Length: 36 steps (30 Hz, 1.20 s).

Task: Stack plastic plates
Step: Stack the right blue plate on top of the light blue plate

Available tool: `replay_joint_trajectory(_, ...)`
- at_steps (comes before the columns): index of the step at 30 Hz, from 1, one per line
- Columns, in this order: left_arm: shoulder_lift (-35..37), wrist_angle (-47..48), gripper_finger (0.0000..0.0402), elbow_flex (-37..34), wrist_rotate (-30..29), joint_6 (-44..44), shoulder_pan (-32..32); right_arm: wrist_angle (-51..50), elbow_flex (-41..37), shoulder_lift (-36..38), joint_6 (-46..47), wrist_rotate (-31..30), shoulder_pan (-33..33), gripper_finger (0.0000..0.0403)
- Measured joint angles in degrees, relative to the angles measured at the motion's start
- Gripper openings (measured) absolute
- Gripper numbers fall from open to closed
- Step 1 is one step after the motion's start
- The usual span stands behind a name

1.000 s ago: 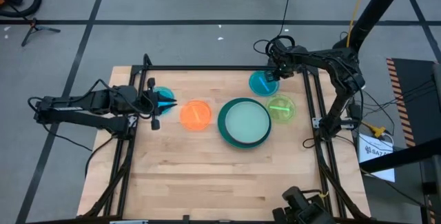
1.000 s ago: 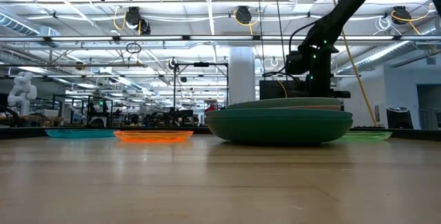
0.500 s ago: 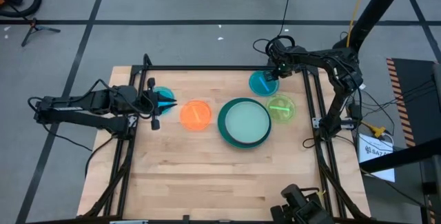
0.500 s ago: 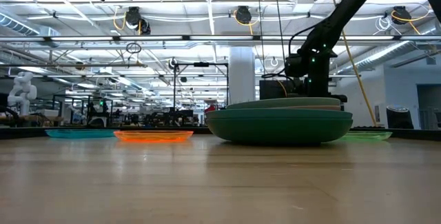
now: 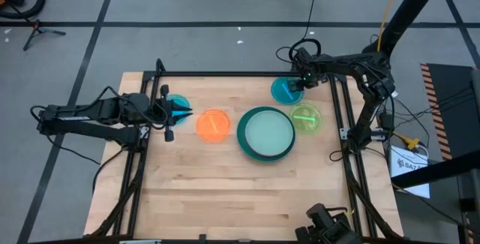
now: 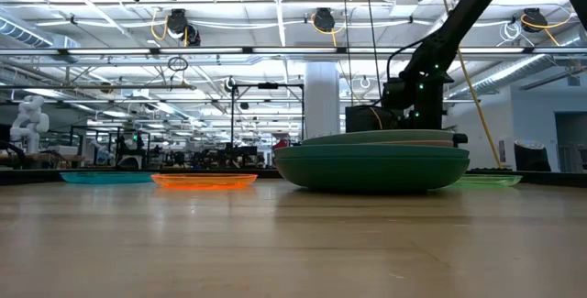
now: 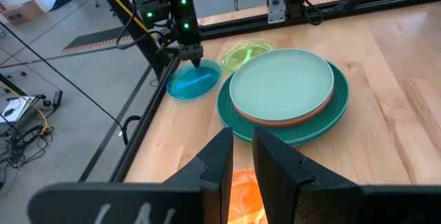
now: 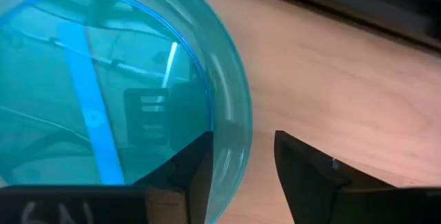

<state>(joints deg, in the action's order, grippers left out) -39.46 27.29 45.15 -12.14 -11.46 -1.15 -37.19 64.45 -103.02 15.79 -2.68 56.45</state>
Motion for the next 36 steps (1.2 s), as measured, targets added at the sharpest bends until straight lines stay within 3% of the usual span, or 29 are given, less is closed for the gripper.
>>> replay_joint_trajectory(7,0.00,-0.04,0.0065,0.00,0.00,-0.04,0.00,2.01,-1.14,0.07,-0.02,2.80,0.02,0.0125)
replay_joint_trajectory(17,0.00,-0.07,0.0065,0.02,0.00,-0.05,0.00,5.77,-1.18,0.07,2.61,4.56,-0.02,0.0010)
replay_joint_trajectory(25,0.00,-0.09,0.0065,0.02,0.00,-0.07,0.00,7.43,-1.18,2.85,3.04,4.45,-0.02,0.0003)
replay_joint_trajectory(36,-0.02,-0.56,0.0065,0.02,0.00,-0.09,0.00,8.90,-1.18,20.91,6.06,6.65,-1.81,0.0001)
